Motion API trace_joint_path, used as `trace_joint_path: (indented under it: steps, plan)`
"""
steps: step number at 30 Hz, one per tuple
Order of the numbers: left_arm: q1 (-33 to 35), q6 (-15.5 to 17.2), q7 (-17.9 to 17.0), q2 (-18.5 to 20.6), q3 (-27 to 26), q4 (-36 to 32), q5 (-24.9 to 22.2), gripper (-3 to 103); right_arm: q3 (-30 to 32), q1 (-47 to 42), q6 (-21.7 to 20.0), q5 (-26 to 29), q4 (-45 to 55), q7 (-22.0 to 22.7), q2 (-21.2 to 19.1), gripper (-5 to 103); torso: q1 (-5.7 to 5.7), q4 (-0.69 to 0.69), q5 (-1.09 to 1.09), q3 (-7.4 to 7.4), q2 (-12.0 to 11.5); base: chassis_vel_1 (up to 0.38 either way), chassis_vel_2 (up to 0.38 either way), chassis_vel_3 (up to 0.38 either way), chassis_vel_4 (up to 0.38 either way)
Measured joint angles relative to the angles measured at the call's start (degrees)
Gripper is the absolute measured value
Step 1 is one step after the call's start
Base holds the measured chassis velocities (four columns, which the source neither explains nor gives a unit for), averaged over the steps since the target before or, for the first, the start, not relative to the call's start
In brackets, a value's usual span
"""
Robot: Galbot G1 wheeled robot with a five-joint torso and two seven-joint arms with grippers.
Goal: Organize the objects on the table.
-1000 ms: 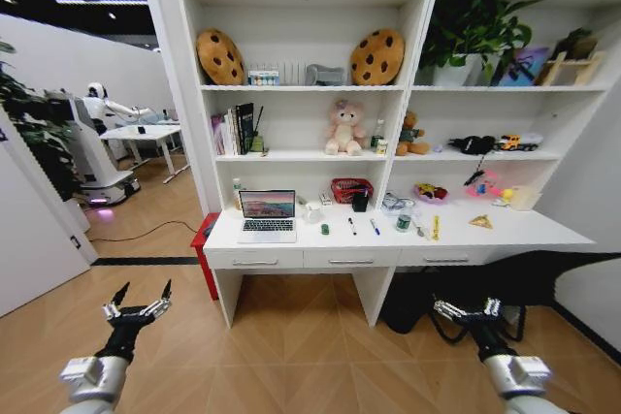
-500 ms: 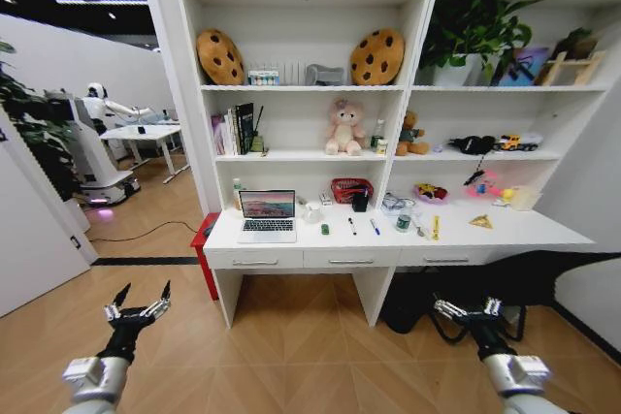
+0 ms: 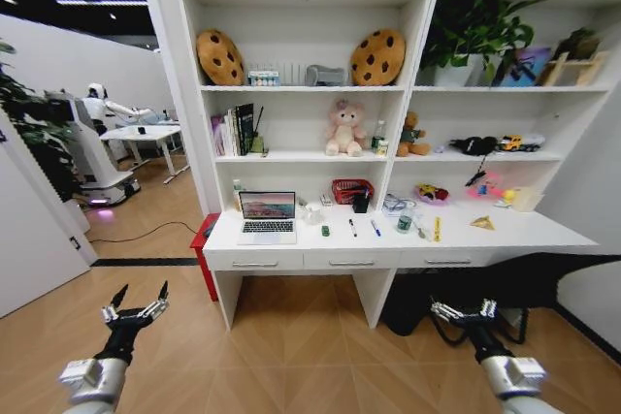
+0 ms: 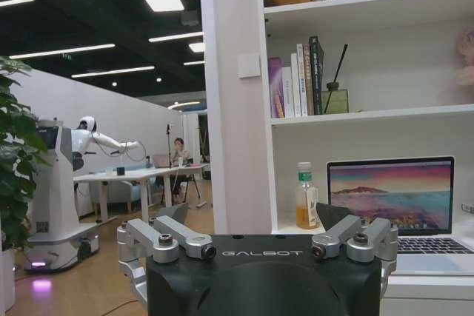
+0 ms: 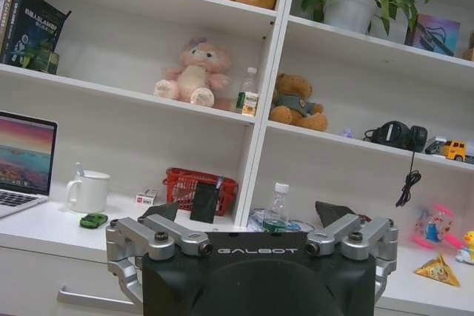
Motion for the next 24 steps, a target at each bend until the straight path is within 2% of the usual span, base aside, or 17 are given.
trace_joint_path:
  steps: [24]
  plan:
    - [-0.47, -0.2, -0.29, -0.56, 0.35, 0.41, 0.08, 97, -0.17, 0.84, -1.57, 1.0, 0.68, 0.22, 0.23, 100, 0.01, 0.0, 0.0, 0.0, 0.0, -0.063, 0.064, 0.062, -0.069]
